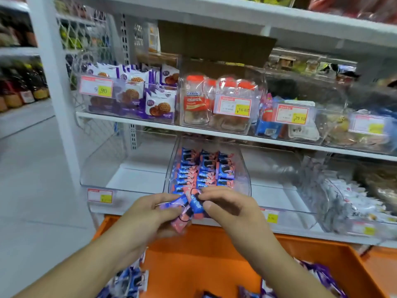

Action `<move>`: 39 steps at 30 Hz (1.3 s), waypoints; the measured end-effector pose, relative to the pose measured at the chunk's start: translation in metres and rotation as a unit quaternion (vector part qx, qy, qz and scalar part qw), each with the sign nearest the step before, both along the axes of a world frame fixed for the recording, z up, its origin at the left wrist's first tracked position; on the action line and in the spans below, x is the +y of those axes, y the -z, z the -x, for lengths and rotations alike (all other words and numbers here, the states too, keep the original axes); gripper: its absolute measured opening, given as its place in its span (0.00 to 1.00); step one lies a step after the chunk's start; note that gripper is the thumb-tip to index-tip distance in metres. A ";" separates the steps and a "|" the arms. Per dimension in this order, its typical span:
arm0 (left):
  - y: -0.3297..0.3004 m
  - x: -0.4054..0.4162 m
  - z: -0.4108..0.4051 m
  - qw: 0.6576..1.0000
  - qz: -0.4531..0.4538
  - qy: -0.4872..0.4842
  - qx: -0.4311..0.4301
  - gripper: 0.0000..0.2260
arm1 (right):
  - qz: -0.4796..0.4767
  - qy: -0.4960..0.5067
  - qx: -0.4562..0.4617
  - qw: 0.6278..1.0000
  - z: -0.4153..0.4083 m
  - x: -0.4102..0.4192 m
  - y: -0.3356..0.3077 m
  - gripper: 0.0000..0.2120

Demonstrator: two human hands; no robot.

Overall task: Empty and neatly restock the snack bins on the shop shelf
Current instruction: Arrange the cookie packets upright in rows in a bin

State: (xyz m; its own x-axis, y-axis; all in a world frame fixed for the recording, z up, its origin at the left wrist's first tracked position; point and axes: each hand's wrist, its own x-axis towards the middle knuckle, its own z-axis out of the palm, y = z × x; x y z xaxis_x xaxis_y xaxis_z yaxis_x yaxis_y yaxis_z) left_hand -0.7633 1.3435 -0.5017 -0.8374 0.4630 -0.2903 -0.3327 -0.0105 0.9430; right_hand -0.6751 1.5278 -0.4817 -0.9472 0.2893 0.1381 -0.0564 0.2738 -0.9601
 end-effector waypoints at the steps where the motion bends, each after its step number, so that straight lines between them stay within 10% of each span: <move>1: -0.001 0.001 0.000 1.000 -0.004 0.002 0.002 0.13 | 0.006 0.017 0.005 1.000 0.001 0.000 -0.002 0.10; 8: -0.004 0.002 0.016 0.999 -0.041 0.003 0.023 0.26 | 0.015 0.046 -0.039 0.998 0.025 0.006 -0.002 0.28; 31: 0.005 0.014 0.017 0.995 -0.087 -0.031 0.048 0.21 | 0.105 0.015 0.046 0.993 0.020 0.021 0.004 0.32; 39: 0.002 0.005 0.018 0.994 -0.088 -0.044 0.051 0.15 | 0.087 0.036 0.031 0.995 0.013 0.023 0.005 0.20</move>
